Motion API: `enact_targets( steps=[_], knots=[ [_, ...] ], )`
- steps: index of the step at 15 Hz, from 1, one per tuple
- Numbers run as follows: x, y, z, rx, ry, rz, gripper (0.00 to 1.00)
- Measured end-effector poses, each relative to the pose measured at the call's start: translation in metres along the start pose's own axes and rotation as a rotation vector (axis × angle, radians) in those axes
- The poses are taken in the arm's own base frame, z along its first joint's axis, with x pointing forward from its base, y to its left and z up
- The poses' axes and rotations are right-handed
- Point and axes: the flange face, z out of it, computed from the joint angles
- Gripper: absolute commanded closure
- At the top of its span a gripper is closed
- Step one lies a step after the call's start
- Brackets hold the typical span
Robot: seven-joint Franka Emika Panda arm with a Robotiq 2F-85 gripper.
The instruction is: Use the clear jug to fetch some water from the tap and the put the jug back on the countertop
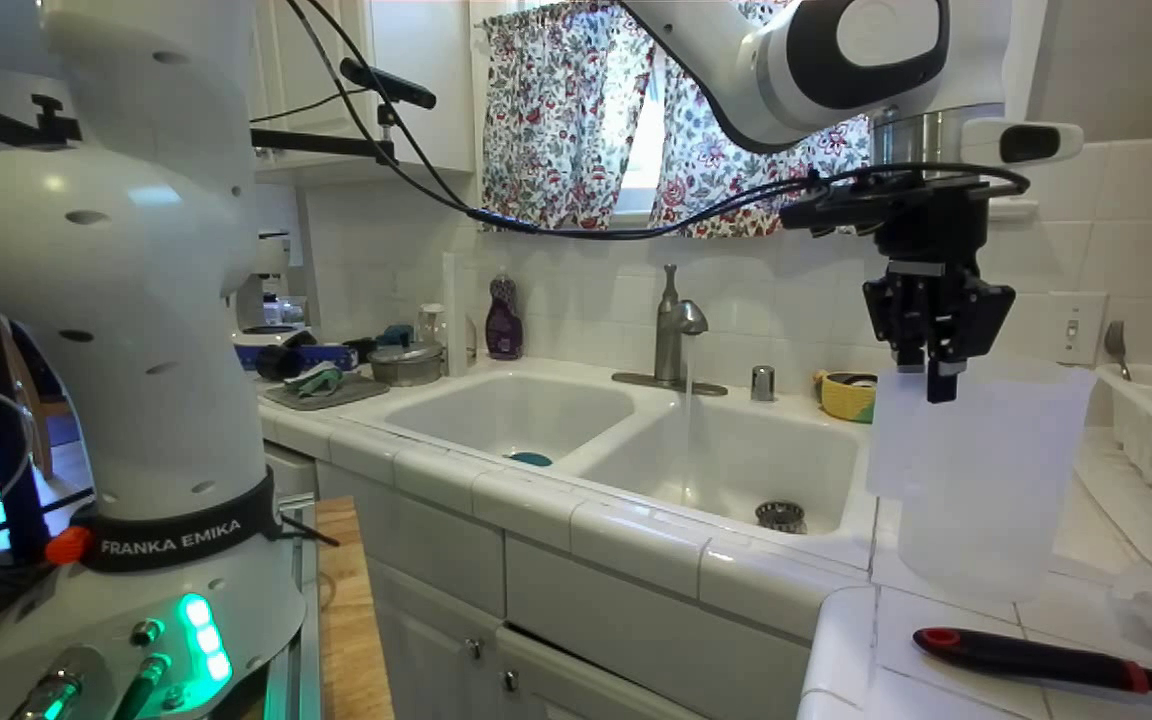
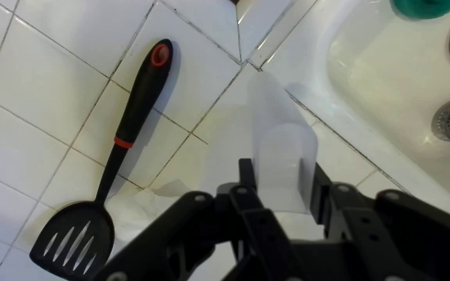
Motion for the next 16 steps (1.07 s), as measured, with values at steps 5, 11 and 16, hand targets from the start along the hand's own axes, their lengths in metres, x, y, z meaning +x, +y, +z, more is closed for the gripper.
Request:
enact_targets(
  steps=[5, 11, 16],
  knots=[
    [0.002, -0.008, -0.002, 0.004, 0.003, -0.033, 0.91],
    [-0.009, -0.023, -0.061, 0.031, 0.017, -0.289, 0.91],
    [-0.028, -0.038, -0.106, 0.09, 0.025, -0.56, 0.91]
  ],
)
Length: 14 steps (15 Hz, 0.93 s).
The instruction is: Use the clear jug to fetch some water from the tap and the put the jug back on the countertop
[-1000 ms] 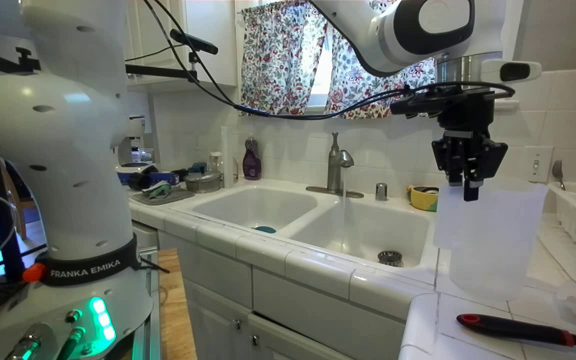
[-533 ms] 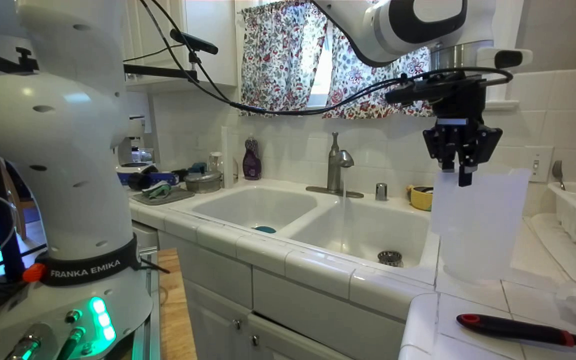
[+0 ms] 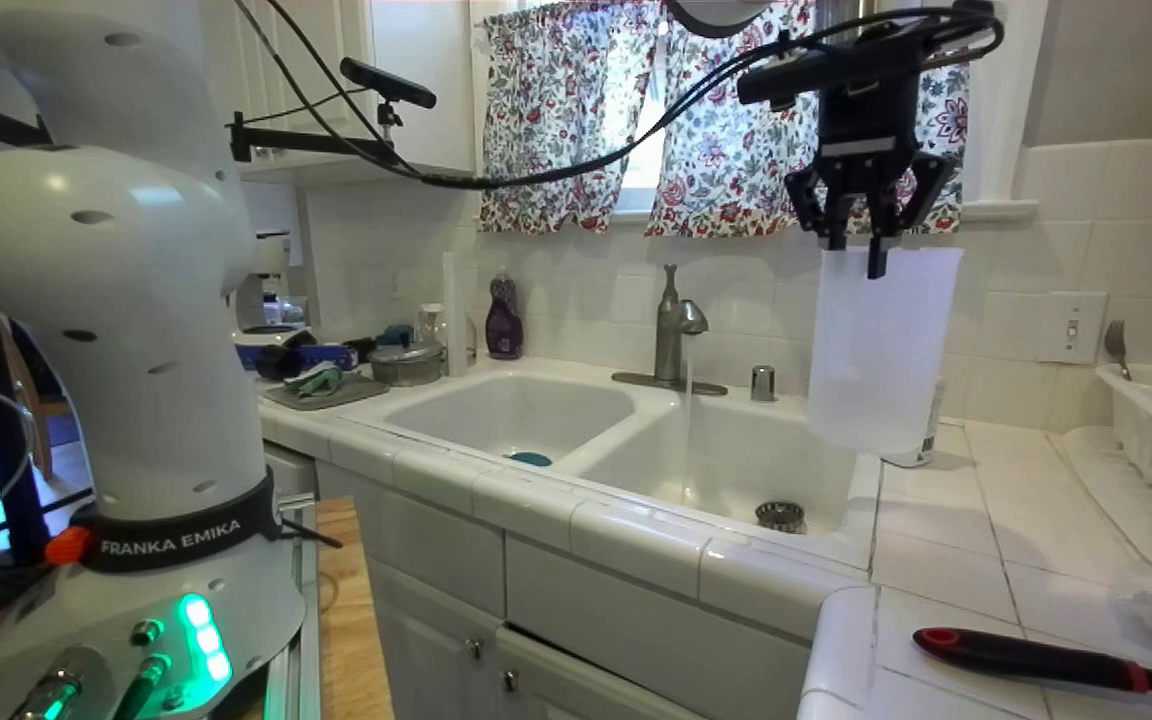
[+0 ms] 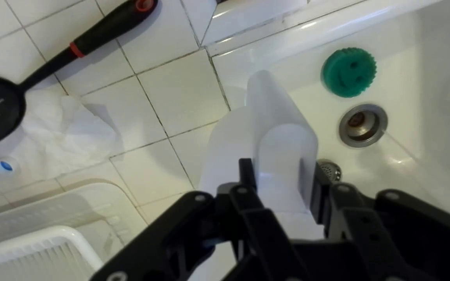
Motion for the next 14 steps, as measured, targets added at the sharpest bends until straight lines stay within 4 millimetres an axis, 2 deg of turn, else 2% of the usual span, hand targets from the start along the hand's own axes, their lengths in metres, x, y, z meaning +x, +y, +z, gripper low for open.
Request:
enact_targets(
  steps=[5, 10, 14],
  knots=[
    [0.004, -0.029, 0.005, 0.044, -0.006, -0.274, 0.91],
    [0.007, -0.058, 0.02, 0.102, -0.046, -0.545, 0.91],
    [0.016, -0.09, 0.039, 0.159, -0.102, -0.725, 0.91]
  ],
)
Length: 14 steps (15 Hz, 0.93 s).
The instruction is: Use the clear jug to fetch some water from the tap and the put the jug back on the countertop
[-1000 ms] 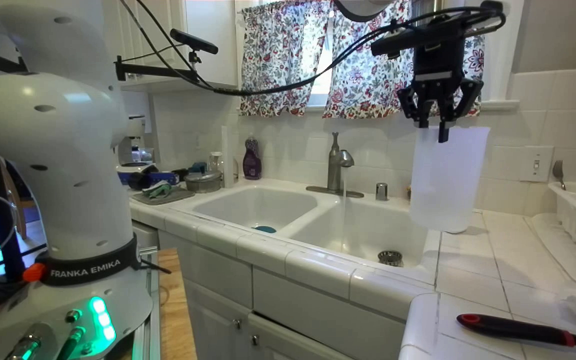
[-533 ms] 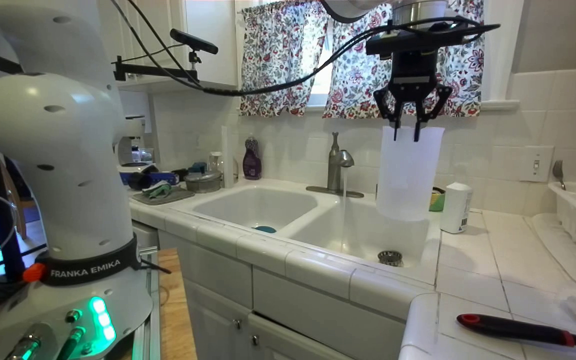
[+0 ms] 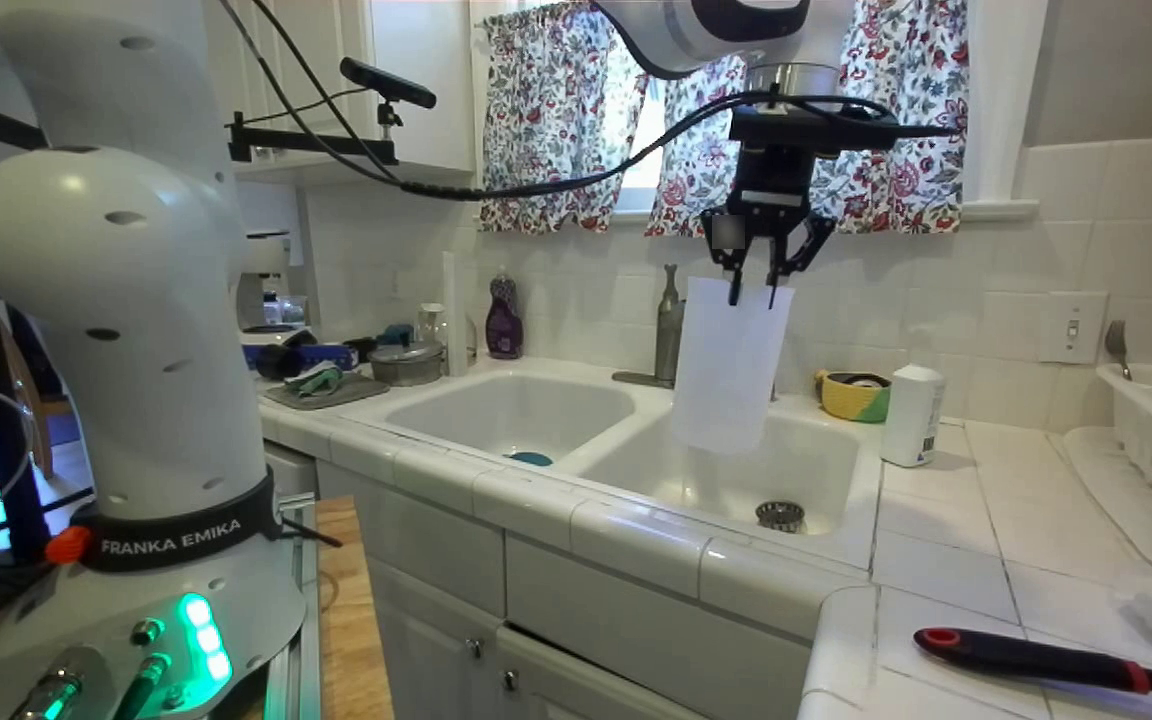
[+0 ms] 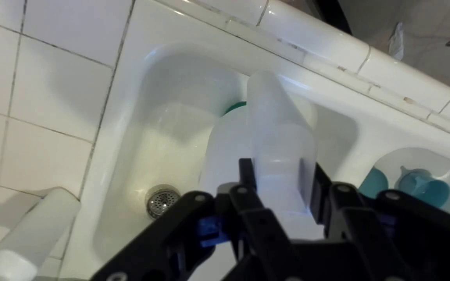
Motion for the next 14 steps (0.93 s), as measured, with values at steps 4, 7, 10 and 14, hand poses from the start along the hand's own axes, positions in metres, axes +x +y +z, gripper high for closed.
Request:
enact_targets(
  steps=[4, 7, 10, 14],
  knots=[
    [0.029, -0.002, 0.033, 0.019, -0.075, -0.069, 0.91],
    [0.044, 0.007, 0.056, 0.001, -0.131, -0.08, 0.91],
    [0.061, 0.013, 0.074, -0.019, -0.173, -0.078, 0.91],
    [0.094, 0.01, 0.086, -0.044, -0.182, -0.068, 0.91]
  ],
)
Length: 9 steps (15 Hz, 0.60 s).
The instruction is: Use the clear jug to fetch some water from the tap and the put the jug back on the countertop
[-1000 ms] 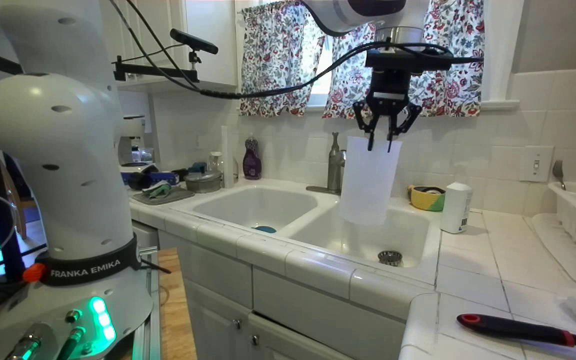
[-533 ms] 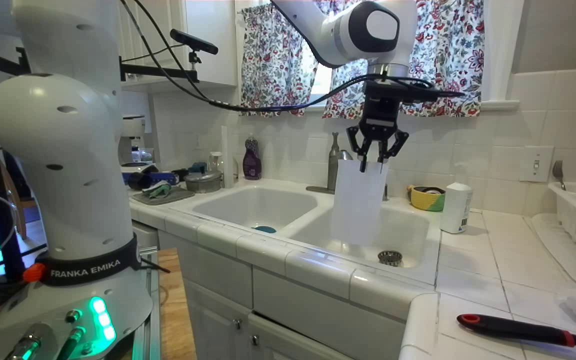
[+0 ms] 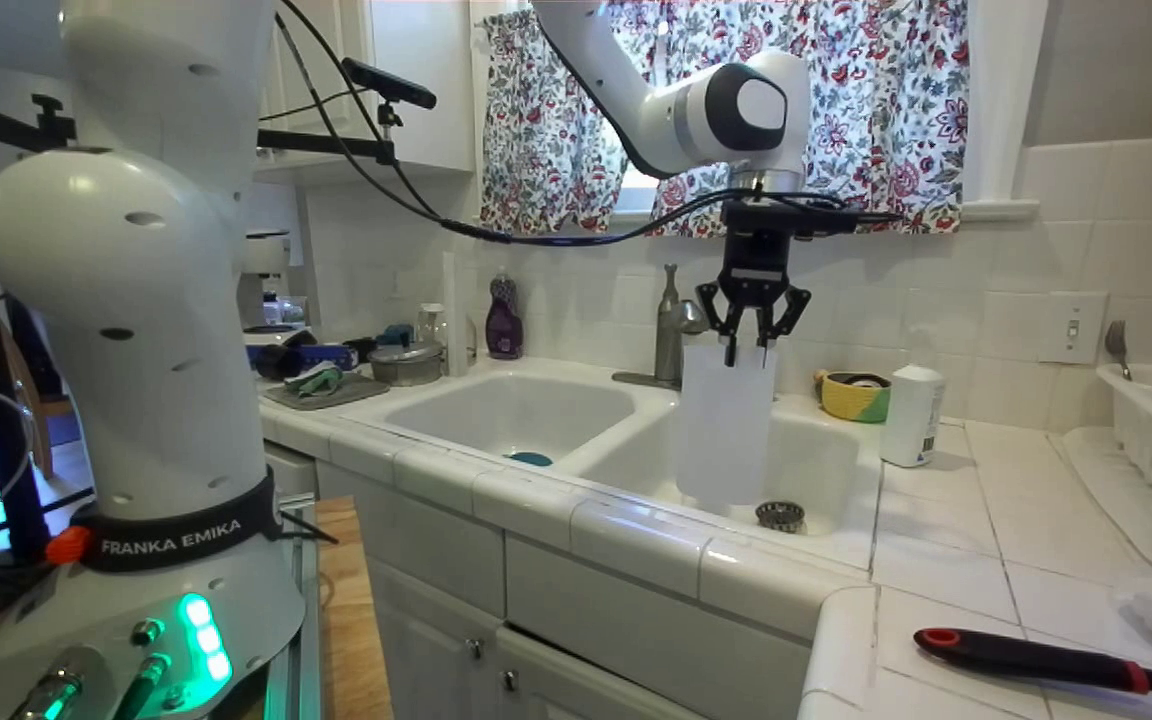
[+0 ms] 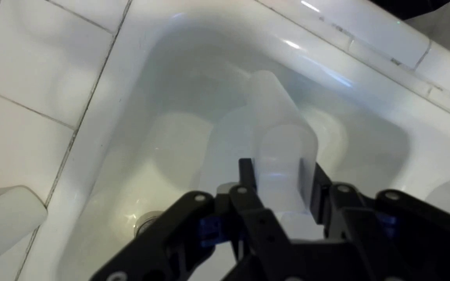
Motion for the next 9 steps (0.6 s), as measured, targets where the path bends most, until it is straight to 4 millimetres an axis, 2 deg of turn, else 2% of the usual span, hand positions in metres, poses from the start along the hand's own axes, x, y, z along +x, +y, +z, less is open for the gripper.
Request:
enact_targets(
  steps=[4, 9],
  knots=[
    [0.027, -0.007, 0.002, -0.01, 0.004, 0.005, 0.91],
    [0.043, -0.01, 0.003, -0.013, 0.012, 0.002, 0.91]
  ],
)
